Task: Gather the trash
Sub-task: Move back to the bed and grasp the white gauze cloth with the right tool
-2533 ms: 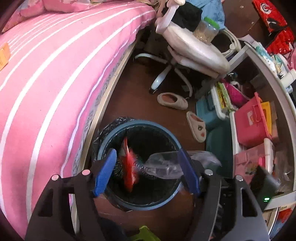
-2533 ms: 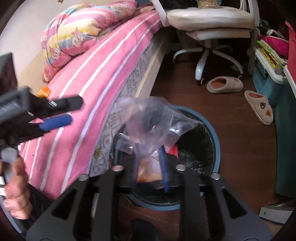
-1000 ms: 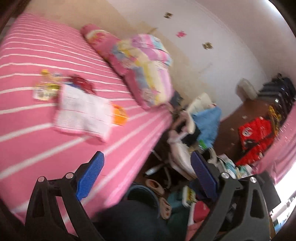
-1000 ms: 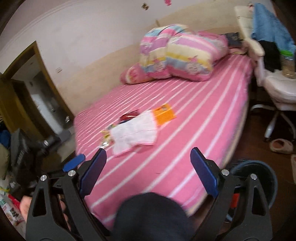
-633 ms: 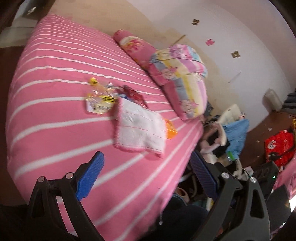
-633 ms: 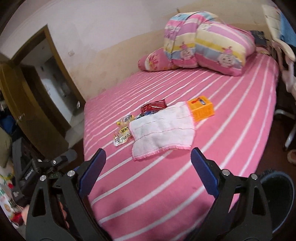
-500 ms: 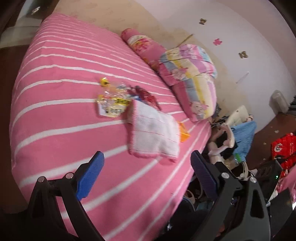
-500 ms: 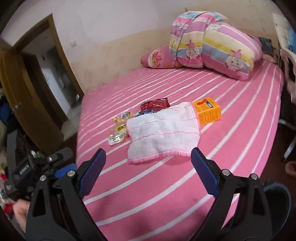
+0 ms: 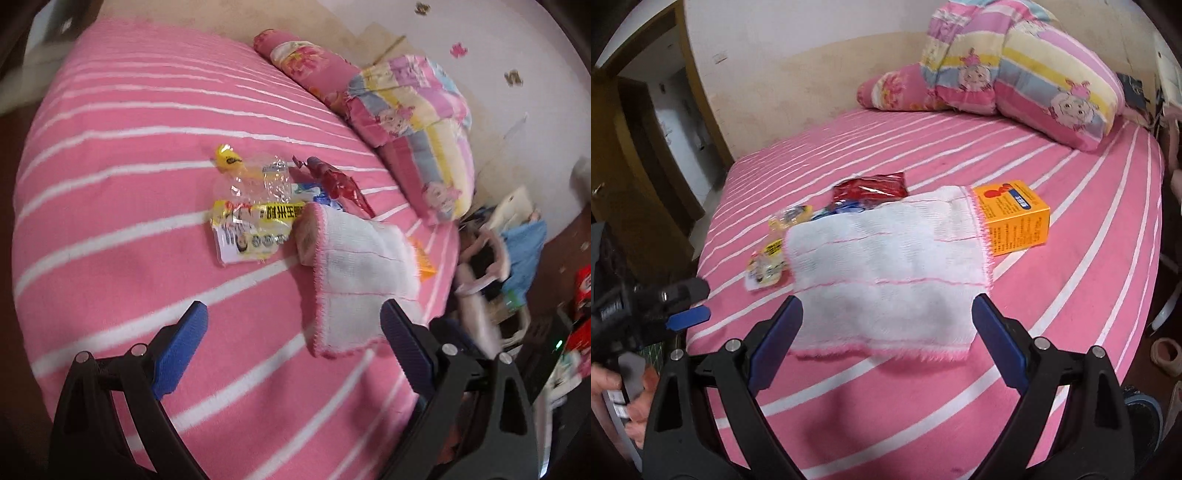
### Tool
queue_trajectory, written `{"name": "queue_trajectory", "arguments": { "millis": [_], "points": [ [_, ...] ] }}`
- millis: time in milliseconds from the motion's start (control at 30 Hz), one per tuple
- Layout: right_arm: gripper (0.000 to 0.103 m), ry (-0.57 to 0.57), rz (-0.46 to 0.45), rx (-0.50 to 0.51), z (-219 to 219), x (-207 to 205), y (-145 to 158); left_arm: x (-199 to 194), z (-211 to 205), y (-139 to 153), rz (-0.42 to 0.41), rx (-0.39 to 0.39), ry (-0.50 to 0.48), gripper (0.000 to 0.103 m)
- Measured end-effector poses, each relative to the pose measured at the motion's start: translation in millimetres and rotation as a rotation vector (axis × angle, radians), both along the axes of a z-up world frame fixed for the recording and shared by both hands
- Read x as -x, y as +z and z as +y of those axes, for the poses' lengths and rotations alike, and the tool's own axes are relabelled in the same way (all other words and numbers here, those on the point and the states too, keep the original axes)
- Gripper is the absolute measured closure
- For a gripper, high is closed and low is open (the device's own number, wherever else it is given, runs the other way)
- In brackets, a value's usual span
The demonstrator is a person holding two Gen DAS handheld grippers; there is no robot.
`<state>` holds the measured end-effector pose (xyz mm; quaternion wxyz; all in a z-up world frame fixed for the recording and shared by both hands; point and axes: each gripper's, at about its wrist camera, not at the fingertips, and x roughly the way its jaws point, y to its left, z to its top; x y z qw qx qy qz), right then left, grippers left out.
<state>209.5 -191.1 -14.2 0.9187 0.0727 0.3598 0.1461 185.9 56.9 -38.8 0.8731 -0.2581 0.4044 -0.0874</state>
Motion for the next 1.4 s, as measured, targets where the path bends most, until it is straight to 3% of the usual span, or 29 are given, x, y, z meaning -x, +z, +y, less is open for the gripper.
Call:
{"name": "queue_trajectory", "arguments": {
  "millis": [233, 467, 633, 667, 733, 800, 867, 900, 1033, 1400],
  "points": [
    [0.011, 0.024, -0.001, 0.031, 4.5, -23.9, -4.8, -34.8, 18.0, -7.0, 0.031, -0.065, 0.077, 0.012],
    [0.031, 0.051, 0.062, 0.038, 9.7, -37.3, -18.6, -65.8, 20.6, -23.2, 0.078, -0.118, 0.079, 0.016],
    [0.046, 0.026, 0.128, 0.046, 7.1, -44.3, -31.1, -81.6, 10.1, -30.2, 0.083, -0.167, 0.042, 0.041],
    [0.053, 0.023, 0.139, 0.050, 6.2, -45.0, -33.4, -83.3, 7.6, -30.9, 0.080, -0.175, 0.036, 0.046],
    [0.067, 0.019, 0.162, 0.062, 5.6, -46.1, -37.7, -84.4, 4.9, -32.2, 0.082, -0.183, 0.032, 0.066],
    [0.074, 0.021, 0.172, 0.067, 4.7, -45.3, -39.6, -84.0, 7.4, -33.7, 0.084, -0.162, 0.036, 0.072],
    [0.092, 0.018, 0.166, 0.075, 5.6, -44.3, -39.3, -82.4, 11.9, -34.4, 0.081, -0.126, 0.049, 0.080],
    [0.095, 0.016, 0.162, 0.077, 5.5, -43.3, -38.5, -81.7, 13.9, -34.5, 0.079, -0.114, 0.054, 0.083],
    [0.099, 0.008, 0.119, 0.065, 2.7, -39.2, -32.1, -75.2, 21.9, -33.1, 0.068, -0.054, 0.072, 0.088],
    [0.100, 0.009, -0.018, -0.052, -11.7, -24.3, 2.5, -51.1, 22.5, -4.4, -0.009, -0.031, 0.083, 0.099]
  ]
}}
